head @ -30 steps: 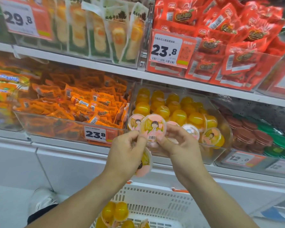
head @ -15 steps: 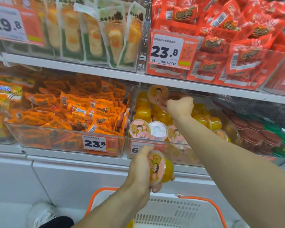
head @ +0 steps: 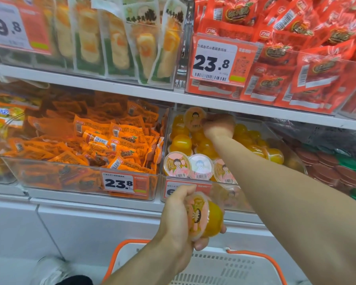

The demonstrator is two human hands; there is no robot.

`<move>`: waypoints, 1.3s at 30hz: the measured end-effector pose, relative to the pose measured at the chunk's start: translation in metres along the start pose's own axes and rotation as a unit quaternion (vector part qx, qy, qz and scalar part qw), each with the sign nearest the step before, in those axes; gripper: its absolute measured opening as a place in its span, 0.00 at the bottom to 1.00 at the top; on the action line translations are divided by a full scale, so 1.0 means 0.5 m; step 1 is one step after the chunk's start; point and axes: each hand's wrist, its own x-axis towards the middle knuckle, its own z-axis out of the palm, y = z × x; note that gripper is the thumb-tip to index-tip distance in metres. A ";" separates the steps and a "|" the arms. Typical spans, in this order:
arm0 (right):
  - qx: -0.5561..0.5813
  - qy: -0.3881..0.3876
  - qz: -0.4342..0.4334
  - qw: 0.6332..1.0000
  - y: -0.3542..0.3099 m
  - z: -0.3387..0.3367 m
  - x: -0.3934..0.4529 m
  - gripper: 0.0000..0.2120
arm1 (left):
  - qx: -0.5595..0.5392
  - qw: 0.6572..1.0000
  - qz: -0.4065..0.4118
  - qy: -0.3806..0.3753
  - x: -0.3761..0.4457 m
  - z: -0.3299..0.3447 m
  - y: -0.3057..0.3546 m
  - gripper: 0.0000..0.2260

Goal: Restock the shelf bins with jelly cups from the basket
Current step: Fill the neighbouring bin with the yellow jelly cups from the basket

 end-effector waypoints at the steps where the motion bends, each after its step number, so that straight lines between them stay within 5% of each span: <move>1: -0.003 -0.002 0.002 1.000 -0.001 0.003 0.001 0.14 | -0.003 1.000 -0.001 0.000 0.000 0.001 -0.001 0.19; 11: -0.101 -0.035 0.011 0.994 0.009 0.017 0.003 0.29 | -0.024 1.000 0.008 -0.011 -0.003 0.003 -0.004 0.19; 16: -0.122 -0.052 -0.047 0.990 0.017 -0.028 -0.018 0.23 | -0.034 0.998 0.054 0.000 -0.001 0.002 0.000 0.15; 19: -0.020 -0.050 -0.128 0.990 0.036 -0.078 -0.063 0.16 | -0.026 0.997 0.076 -0.001 0.001 0.005 0.005 0.12; 24: 0.190 -0.217 -0.201 0.936 0.063 -0.209 -0.226 0.16 | -0.017 0.996 0.093 -0.005 0.007 0.003 0.017 0.13; 27: 0.205 -0.355 -0.185 0.893 0.108 -0.248 -0.269 0.16 | -0.019 0.993 0.110 -0.030 0.012 0.008 0.013 0.14; 30: 0.214 -0.413 -0.142 0.874 0.157 -0.261 -0.284 0.19 | -0.043 0.993 0.098 -0.043 0.014 0.021 0.009 0.18; 35: 0.298 -0.405 -0.047 0.863 0.202 -0.259 -0.310 0.16 | 0.005 0.995 0.075 -0.068 0.019 0.032 -0.012 0.18; 39: 0.353 -0.279 -0.017 0.893 0.213 -0.259 -0.304 0.06 | 0.143 0.981 0.118 -0.064 0.026 0.021 -0.033 0.13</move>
